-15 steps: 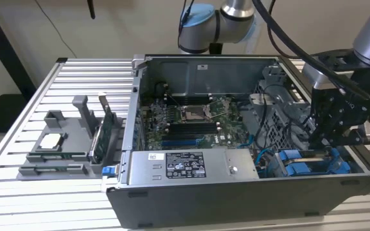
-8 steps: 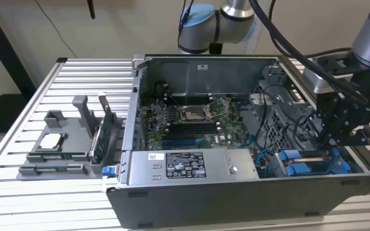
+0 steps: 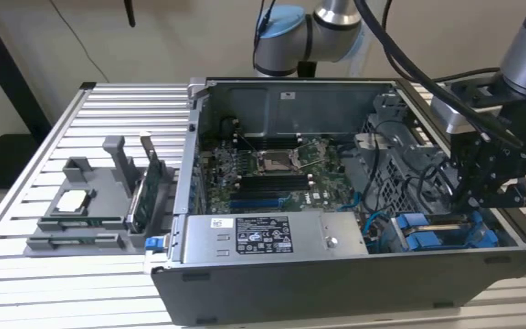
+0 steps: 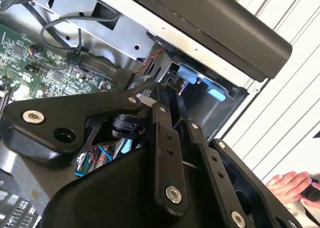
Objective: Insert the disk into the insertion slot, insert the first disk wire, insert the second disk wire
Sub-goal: 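Insert the first disk wire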
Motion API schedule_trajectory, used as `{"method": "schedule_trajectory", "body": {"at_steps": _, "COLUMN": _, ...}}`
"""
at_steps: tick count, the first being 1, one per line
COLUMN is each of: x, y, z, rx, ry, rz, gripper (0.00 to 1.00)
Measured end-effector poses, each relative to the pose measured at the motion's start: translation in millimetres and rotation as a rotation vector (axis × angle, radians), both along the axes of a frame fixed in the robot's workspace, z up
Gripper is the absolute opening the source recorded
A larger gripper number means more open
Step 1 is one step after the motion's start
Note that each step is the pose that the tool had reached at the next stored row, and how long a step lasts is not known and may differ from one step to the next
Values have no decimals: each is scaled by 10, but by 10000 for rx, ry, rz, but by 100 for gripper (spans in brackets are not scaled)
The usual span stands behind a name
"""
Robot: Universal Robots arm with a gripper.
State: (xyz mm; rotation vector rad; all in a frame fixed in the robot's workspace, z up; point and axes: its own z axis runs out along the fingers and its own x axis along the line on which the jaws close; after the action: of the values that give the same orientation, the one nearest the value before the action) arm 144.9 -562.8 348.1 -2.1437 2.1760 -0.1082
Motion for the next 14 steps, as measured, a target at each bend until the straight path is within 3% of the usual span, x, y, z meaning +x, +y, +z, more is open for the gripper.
{"method": "schedule_trajectory", "body": {"at_steps": 4, "x": 0, "y": -3, "z": 0, "rx": 4, "ry": -1, "rz": 0, "gripper": 19}}
{"method": "schedule_trajectory", "body": {"at_steps": 8, "x": -1, "y": -56, "z": -3, "rx": 13, "ry": -2, "rz": -4, "gripper": 19}}
{"method": "schedule_trajectory", "body": {"at_steps": 10, "x": -5, "y": -61, "z": -3, "rx": 28, "ry": -1, "rz": -12, "gripper": 19}}
{"method": "schedule_trajectory", "body": {"at_steps": 12, "x": -5, "y": -59, "z": -6, "rx": 61, "ry": 38, "rz": -20, "gripper": 19}}
{"method": "schedule_trajectory", "body": {"at_steps": 14, "x": -5, "y": -56, "z": -12, "rx": 73, "ry": 137, "rz": -42, "gripper": 19}}
